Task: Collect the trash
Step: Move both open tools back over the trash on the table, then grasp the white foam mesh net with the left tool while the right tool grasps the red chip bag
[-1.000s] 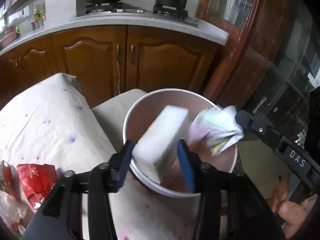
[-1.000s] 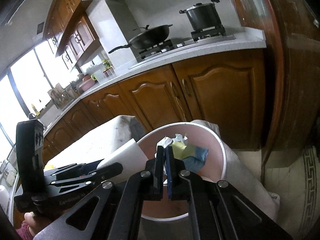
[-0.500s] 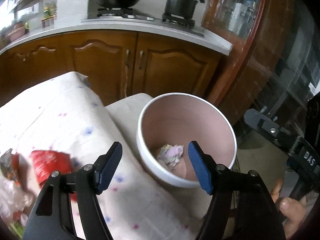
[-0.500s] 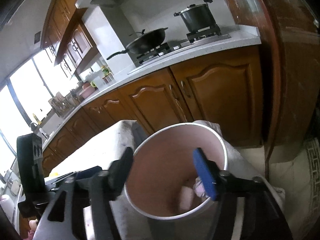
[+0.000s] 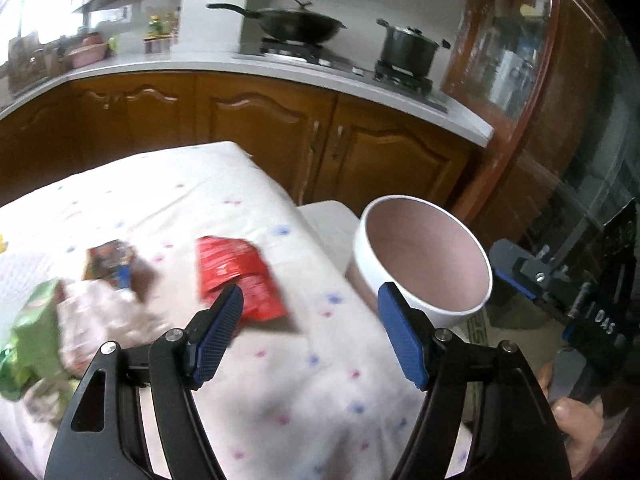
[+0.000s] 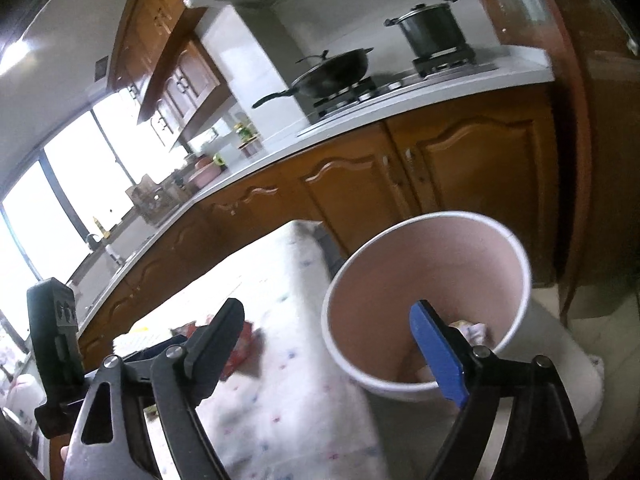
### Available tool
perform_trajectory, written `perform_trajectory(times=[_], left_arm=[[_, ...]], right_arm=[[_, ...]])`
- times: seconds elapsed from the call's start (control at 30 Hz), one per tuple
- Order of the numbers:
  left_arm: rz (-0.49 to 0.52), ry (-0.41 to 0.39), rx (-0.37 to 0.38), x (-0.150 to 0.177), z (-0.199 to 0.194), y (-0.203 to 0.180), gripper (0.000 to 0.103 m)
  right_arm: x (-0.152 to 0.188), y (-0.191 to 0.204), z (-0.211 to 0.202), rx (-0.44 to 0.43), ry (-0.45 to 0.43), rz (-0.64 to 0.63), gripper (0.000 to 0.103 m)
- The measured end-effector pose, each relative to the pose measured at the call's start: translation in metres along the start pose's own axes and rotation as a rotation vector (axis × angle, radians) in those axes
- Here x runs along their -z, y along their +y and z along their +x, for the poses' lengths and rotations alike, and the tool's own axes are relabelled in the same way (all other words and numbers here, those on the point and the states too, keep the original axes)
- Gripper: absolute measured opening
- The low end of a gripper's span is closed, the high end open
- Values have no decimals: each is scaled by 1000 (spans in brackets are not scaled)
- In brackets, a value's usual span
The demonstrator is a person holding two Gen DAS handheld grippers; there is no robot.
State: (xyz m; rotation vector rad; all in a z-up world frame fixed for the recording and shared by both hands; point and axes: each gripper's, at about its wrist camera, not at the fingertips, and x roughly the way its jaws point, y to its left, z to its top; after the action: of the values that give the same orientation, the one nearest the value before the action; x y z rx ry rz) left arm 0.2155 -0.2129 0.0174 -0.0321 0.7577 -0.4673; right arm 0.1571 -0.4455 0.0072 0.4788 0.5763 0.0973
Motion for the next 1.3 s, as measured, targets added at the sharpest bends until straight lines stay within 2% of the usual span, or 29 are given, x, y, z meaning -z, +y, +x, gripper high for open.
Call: perform_trajectory(times=[0.57, 0.77, 1.03, 1.3], left_arm=[[-89, -110, -129, 31, -81, 83, 77], [-140, -138, -211, 36, -97, 121, 81], [-249, -108, -245, 32, -99, 179, 81], [-215, -74, -313, 27, -78, 198, 81]], right_arm=[[28, 67, 28, -102, 82, -78, 87], [34, 87, 40, -124, 113, -106, 87], [39, 107, 57, -138, 144, -134, 87], [39, 114, 76, -119, 170, -142, 87]])
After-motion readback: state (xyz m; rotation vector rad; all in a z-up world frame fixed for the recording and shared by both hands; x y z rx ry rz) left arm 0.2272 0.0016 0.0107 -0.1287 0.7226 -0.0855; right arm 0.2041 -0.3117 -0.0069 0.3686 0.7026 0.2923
